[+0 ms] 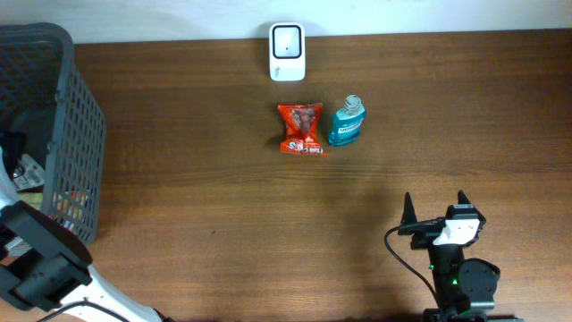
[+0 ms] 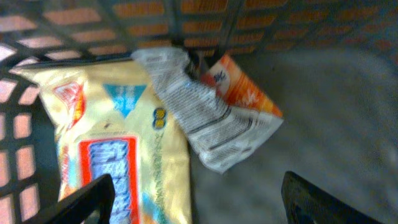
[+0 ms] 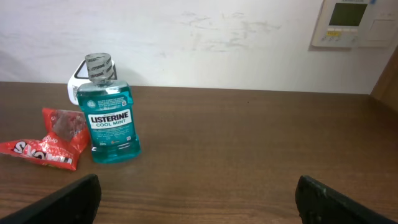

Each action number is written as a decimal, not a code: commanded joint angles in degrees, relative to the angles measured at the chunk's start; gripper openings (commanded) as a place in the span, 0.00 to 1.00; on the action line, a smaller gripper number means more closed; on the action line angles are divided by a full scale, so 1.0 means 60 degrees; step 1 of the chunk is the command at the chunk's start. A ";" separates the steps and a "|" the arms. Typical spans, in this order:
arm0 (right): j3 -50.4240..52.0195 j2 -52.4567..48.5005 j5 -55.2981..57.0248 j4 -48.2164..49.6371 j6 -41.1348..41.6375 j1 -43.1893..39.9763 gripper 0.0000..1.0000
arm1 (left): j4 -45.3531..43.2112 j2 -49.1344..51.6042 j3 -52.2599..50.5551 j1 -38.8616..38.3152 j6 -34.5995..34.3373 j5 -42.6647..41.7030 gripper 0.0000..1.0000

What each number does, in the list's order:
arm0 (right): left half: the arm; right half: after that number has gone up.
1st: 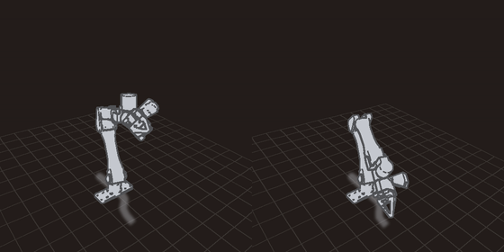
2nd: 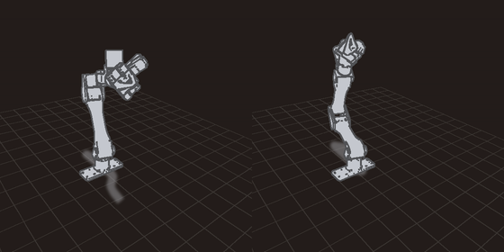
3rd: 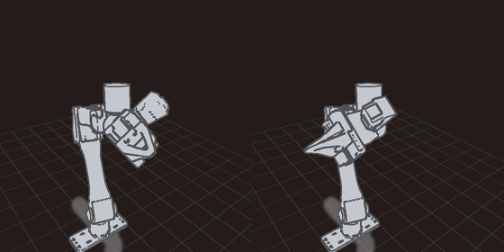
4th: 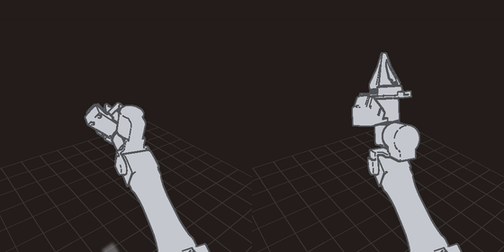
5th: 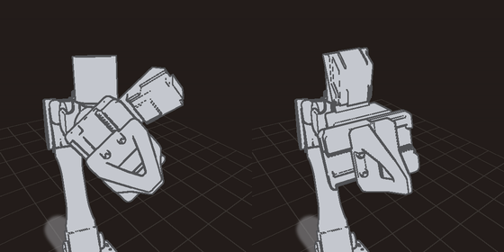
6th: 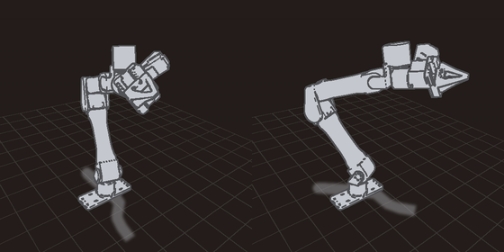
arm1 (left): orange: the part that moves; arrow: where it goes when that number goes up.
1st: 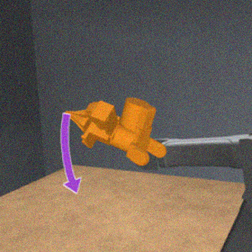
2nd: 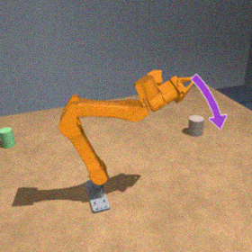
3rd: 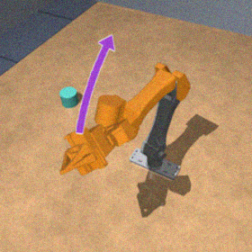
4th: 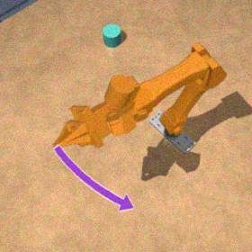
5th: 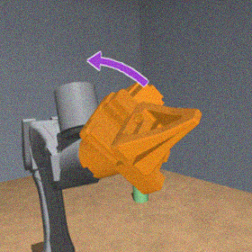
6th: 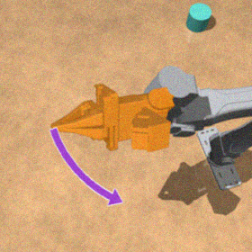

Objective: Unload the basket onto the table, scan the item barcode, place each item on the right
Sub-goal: 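Reach into the basket and grasp the white printed packet with the left gripper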

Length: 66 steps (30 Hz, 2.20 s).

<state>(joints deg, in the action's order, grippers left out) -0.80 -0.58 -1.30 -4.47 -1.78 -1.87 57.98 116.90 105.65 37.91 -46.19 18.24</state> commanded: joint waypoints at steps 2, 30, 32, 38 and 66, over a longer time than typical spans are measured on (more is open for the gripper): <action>0.0076 0.0062 0.0087 -0.0011 -0.0051 0.0058 0.98 | -0.0998 0.0361 -0.0444 0.0040 -0.0219 0.0244 0.84; 0.0076 0.0062 0.0087 -0.0015 -0.0051 0.0058 0.99 | -0.2157 0.1268 -0.0459 0.0040 0.2652 0.0175 0.00; 0.0076 0.0062 0.0087 -0.0011 -0.0051 0.0058 0.99 | -0.2237 0.0965 -0.0459 0.0044 0.2648 0.0175 0.06; 0.0076 0.0062 0.0087 -0.0011 -0.0051 0.0058 0.99 | -0.2335 0.0882 -0.0703 0.0040 0.1956 -0.0113 0.99; 0.0076 0.0062 0.0087 -0.0015 -0.0051 0.0058 0.99 | -0.3111 0.1545 -0.0739 0.0229 0.3286 -0.0076 0.00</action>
<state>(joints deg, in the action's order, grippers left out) -0.80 -0.58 -1.30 -4.45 -1.80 -1.87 39.31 125.60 101.56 38.65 -33.47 17.02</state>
